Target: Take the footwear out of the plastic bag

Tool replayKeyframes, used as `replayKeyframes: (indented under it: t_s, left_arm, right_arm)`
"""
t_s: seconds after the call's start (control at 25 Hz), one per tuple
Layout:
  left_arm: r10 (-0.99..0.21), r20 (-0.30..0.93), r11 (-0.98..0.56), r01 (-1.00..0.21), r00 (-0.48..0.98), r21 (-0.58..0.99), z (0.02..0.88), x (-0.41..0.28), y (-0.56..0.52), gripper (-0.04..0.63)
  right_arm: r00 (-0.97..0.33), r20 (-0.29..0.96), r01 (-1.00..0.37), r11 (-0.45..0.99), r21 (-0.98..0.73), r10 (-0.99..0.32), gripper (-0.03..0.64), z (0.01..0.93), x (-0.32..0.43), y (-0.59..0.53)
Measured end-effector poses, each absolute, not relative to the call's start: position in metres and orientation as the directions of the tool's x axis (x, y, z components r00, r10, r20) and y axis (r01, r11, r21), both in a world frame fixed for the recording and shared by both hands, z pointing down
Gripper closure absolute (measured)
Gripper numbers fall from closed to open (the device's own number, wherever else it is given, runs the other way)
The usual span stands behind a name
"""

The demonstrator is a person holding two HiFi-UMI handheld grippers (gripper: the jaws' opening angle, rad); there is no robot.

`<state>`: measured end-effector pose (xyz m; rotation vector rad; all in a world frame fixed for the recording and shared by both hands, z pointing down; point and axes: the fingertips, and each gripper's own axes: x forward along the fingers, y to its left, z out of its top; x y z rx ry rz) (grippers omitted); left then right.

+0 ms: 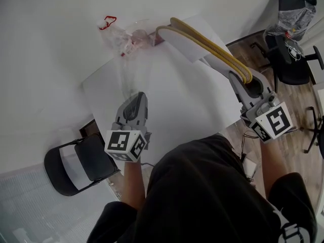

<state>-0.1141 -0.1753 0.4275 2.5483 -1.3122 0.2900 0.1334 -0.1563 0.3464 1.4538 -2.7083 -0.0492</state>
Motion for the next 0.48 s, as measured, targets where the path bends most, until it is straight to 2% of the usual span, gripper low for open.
replayKeyframes:
  t_s: [0.2, 0.48]
  left_arm:
    - [-0.756, 0.308, -0.564, -0.814, 0.578, 0.143, 0.4297, -0.1015, -0.1716, 0.574]
    - [-0.755, 0.299, -0.568, -0.810, 0.584, 0.147, 0.4277, -0.1055, -0.1678, 0.574]
  right_arm:
    - [-0.528, 0.041, -0.849, 0.529, -0.001, -0.848, 0.545, 0.3570, 0.1379, -0.1582]
    - [-0.526, 0.040, -0.850, 0.527, 0.010, -0.850, 0.545, 0.3557, 0.1364, -0.1574]
